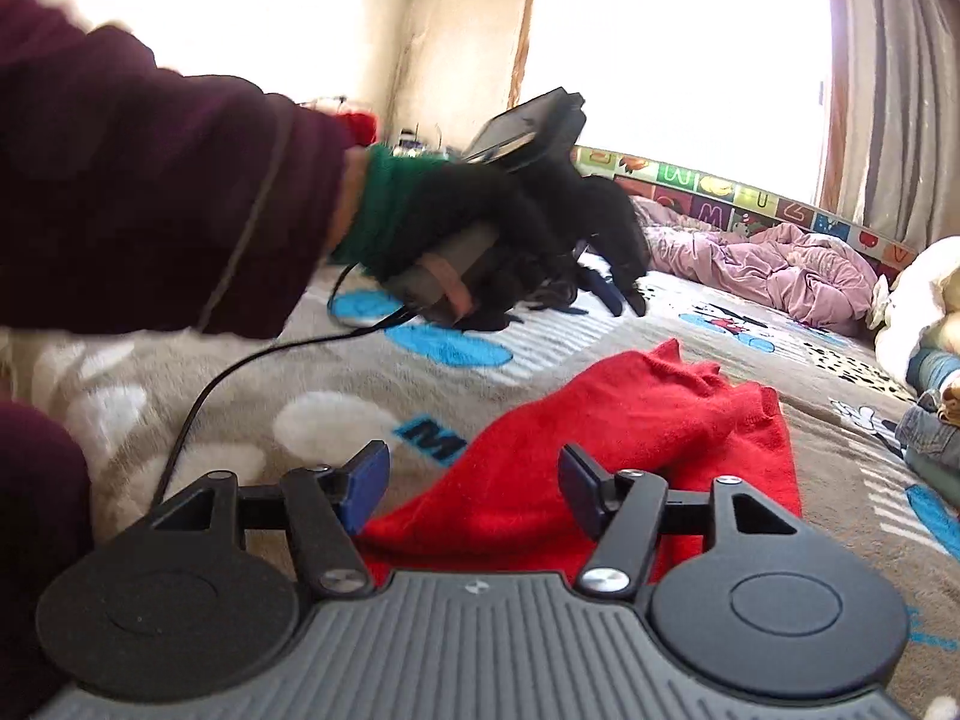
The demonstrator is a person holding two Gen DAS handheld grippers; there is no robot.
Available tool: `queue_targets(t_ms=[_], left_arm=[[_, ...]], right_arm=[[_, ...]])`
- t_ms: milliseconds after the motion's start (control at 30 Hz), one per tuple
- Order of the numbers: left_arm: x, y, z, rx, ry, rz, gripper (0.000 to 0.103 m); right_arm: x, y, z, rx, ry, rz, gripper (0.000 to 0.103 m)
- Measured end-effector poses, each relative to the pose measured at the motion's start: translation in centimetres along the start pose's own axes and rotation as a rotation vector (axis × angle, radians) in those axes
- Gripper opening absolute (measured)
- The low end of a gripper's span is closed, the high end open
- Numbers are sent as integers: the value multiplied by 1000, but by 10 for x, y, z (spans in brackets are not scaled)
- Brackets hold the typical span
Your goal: Fold clothes
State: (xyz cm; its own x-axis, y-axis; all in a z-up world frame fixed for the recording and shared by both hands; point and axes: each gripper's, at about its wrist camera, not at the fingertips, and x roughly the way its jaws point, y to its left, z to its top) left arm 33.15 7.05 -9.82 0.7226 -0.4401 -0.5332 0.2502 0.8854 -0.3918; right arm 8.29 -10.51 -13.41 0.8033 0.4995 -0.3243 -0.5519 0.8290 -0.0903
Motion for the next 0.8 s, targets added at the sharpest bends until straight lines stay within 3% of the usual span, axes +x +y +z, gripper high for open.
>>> queue_targets(t_ms=[100,200,333,467,533,600,633,667,700,800], left_arm=[[-33,-2,-41,-81,1,-6,13],[-45,-3,-74,-184,40,-17,13],[-44,-15,-89,-209,39,-46,13],[-37,-22,-91,-183,-6,-53,13],[-31,-18,-95,-186,0,-71,13],[-25,-14,-100,-175,23,-59,13],[-23,-13,-100,-168,28,-60,13],[-24,-12,-99,-170,23,-69,13],[-25,-10,-98,-177,21,-70,13],[-25,-7,-94,-181,22,-85,13]], right_arm=[[-10,-34,6,198,-36,4,62],[-6,-76,15,382,6,-32,62],[19,-129,26,610,95,-43,63],[64,-151,39,610,152,-76,62],[87,-161,40,612,191,-92,56],[108,-157,41,467,260,-159,55],[122,-156,35,388,340,-211,56],[127,-163,26,421,375,-210,56],[124,-169,21,479,359,-198,55],[107,-173,21,495,329,-247,55]])
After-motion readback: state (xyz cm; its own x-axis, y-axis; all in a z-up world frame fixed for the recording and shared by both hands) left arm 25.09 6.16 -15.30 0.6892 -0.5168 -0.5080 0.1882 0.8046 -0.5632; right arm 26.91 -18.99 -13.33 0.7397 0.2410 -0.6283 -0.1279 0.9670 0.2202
